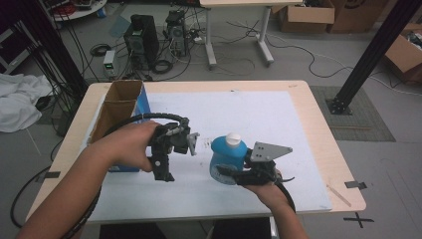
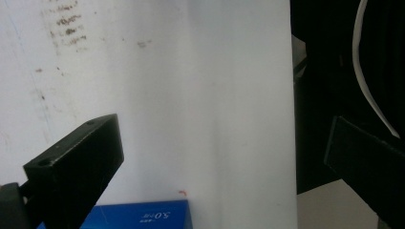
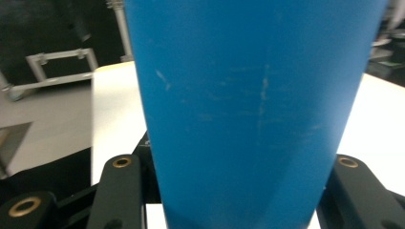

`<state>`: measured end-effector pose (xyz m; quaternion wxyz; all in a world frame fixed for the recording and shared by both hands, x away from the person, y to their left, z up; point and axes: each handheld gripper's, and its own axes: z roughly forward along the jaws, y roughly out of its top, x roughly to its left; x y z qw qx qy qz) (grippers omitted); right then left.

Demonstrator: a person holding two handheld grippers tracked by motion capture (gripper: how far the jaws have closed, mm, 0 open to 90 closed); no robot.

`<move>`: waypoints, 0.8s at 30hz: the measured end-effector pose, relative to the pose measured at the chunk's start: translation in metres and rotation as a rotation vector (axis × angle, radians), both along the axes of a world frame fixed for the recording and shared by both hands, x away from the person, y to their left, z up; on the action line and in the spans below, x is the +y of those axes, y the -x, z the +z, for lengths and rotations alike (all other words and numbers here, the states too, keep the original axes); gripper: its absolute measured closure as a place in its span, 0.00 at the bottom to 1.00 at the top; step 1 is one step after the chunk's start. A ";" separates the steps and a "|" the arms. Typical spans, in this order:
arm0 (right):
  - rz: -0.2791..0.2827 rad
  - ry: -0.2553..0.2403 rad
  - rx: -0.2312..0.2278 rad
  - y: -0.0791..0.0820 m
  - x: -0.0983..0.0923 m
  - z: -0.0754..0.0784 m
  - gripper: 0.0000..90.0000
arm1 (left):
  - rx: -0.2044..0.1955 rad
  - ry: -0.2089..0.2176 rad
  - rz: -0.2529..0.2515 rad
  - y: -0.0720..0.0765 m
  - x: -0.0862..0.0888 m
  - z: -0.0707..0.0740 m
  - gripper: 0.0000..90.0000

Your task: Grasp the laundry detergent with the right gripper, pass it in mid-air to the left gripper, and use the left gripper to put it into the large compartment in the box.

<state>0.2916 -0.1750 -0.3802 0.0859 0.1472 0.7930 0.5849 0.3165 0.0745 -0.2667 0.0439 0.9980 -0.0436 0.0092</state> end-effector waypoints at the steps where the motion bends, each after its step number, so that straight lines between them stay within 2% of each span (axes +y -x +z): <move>1: 0.015 0.003 -0.002 0.000 0.002 -0.001 0.52 | 0.000 0.002 -0.002 0.000 -0.002 0.001 0.00; 7: 0.126 0.016 0.004 -0.003 0.013 -0.007 0.52 | -0.001 0.007 -0.009 -0.002 -0.011 0.008 0.00; 8: 0.126 0.016 0.004 -0.003 0.013 -0.007 0.52 | -0.001 0.010 -0.010 -0.002 -0.012 0.009 0.00; 12: 0.182 0.029 0.011 -0.005 0.021 -0.011 0.52 | 0.001 0.014 -0.016 -0.002 -0.015 0.013 0.00; 18: 0.239 0.046 0.021 -0.010 0.041 -0.016 0.52 | 0.006 0.017 -0.022 0.000 -0.020 0.016 0.00; 24: 0.270 0.048 0.019 -0.012 0.058 -0.018 0.52 | 0.012 0.014 -0.018 0.003 -0.023 0.017 0.00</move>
